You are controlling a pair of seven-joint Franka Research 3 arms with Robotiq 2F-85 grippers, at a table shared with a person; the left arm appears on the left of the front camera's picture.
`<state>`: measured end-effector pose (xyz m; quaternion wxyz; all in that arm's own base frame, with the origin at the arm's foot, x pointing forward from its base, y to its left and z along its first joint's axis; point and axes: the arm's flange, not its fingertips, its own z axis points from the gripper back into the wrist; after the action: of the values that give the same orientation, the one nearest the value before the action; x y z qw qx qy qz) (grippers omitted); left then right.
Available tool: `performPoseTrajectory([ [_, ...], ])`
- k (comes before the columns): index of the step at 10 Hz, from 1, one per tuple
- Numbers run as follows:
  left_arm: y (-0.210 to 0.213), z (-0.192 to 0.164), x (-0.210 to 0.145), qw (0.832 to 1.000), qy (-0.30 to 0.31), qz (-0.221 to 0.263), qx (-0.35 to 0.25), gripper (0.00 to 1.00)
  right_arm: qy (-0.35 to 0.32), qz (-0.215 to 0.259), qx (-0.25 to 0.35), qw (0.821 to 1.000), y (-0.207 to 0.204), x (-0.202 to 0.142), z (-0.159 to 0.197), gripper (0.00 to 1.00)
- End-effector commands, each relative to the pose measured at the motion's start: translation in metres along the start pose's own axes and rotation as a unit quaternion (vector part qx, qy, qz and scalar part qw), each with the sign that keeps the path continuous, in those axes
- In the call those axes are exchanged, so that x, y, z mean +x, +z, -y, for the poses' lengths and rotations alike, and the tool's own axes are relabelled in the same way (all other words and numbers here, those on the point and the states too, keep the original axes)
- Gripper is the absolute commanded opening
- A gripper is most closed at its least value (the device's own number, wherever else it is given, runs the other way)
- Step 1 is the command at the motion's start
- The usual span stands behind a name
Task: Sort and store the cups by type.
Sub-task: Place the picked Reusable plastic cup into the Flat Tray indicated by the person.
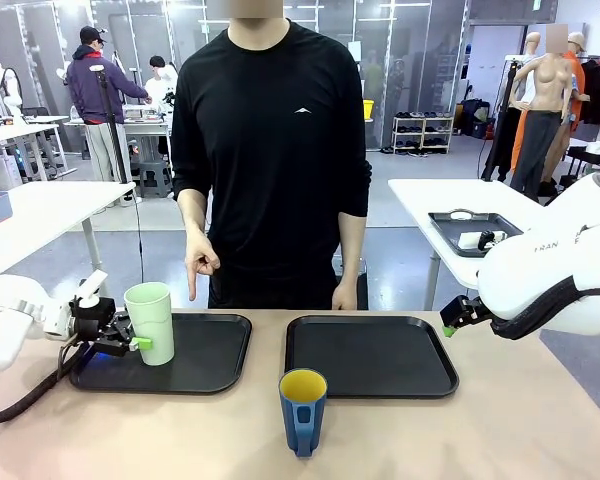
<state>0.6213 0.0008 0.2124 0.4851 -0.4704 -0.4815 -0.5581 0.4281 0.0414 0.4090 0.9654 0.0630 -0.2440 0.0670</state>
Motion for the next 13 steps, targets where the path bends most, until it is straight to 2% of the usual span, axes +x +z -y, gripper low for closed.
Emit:
performPoseTrajectory([
  [1,0.007,-0.005,-0.003,1.000,0.005,0.001,0.017,1.00,-0.002,-0.001,0.003,1.000,-0.001,-0.001,0.001,1.00],
  [8,0.053,0.029,0.005,0.999,0.013,0.014,0.037,1.00,-0.002,-0.001,0.003,1.000,-0.001,-0.001,0.001,1.00],
  [10,0.067,0.047,0.015,0.999,0.015,0.000,0.044,1.00,-0.002,-0.001,0.003,1.000,-0.001,-0.001,0.001,1.00],
  [13,0.075,0.065,0.030,0.998,0.010,0.005,0.056,1.00,-0.002,-0.001,0.003,1.000,-0.001,-0.001,0.001,1.00],
])
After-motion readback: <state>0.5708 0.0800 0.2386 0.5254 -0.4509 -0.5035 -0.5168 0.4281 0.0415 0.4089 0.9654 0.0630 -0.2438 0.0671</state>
